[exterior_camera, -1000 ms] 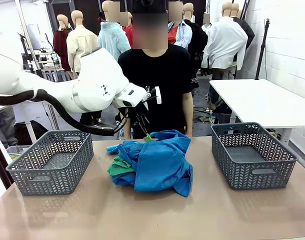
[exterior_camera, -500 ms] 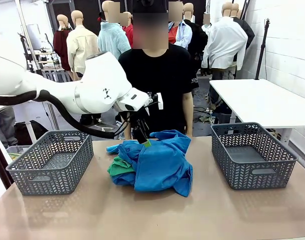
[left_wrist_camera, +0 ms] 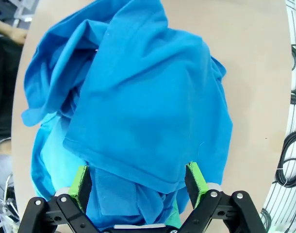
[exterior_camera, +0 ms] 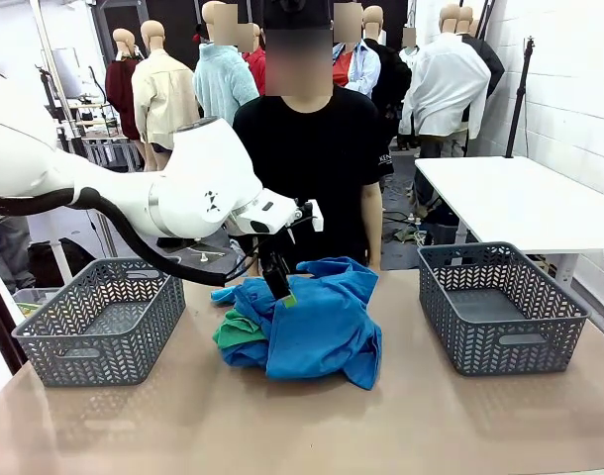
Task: Sort the tops and bottoms.
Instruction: Lift clothes from the center of the table with your left hand.
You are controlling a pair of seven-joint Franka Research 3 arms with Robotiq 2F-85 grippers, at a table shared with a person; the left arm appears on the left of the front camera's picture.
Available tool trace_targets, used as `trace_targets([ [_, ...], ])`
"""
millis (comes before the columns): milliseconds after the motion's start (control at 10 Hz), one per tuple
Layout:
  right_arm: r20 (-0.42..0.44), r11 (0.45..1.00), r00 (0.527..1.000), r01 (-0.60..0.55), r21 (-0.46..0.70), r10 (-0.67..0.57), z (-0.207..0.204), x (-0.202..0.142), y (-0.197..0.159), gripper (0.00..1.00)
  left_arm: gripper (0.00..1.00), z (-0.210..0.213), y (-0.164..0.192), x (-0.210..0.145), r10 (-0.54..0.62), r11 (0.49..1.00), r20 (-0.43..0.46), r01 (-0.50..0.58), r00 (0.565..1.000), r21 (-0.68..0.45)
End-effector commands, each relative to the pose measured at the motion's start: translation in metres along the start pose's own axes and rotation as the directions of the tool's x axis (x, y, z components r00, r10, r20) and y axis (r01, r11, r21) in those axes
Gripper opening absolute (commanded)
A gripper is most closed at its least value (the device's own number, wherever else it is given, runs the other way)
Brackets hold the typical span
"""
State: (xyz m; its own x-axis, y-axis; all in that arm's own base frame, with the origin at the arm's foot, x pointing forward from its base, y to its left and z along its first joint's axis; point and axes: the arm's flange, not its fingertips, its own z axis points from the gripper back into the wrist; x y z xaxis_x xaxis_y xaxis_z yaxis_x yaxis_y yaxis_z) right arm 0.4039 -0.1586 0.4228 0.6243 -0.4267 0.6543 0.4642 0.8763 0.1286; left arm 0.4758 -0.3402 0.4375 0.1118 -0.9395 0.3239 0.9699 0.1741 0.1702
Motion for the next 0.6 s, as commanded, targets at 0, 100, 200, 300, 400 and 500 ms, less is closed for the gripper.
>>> trace_targets([
  [0, -0.001, 1.0, 1.0, -0.006, -0.005, 0.006, 0.002, 0.0, 0.001, 1.0, 1.0, -0.005, -0.007, 0.0, 0.004, 1.0, -0.019, -0.004, 1.0, -0.004],
  [100, -0.001, 1.0, 1.0, -0.006, -0.005, 0.006, 0.002, 0.0, 0.001, 1.0, 1.0, -0.012, -0.009, 0.0, -0.001, 1.0, -0.041, 0.0, 0.999, -0.009],
  [200, -0.001, 1.0, 1.0, -0.006, -0.005, 0.006, 0.002, 0.0, 0.001, 1.0, 1.0, -0.017, -0.012, -0.001, -0.005, 1.0, -0.056, 0.003, 0.998, -0.029],
  [300, -0.001, 1.0, 1.0, -0.006, -0.005, 0.006, 0.002, 0.0, 0.001, 1.0, 1.0, -0.019, -0.014, 0.0, -0.01, 0.999, -0.057, 0.008, 0.998, -0.044],
  [400, -0.001, 1.0, 1.0, -0.006, -0.005, 0.006, 0.002, 0.0, 0.001, 1.0, 1.0, -0.019, -0.013, 0.0, -0.007, 0.999, -0.057, 0.004, 0.998, -0.048],
  [500, -0.001, 1.0, 1.0, -0.006, -0.005, 0.006, 0.002, 0.0, 0.001, 1.0, 1.0, -0.019, -0.012, 0.0, -0.004, 0.999, -0.055, 0.001, 0.998, -0.053],
])
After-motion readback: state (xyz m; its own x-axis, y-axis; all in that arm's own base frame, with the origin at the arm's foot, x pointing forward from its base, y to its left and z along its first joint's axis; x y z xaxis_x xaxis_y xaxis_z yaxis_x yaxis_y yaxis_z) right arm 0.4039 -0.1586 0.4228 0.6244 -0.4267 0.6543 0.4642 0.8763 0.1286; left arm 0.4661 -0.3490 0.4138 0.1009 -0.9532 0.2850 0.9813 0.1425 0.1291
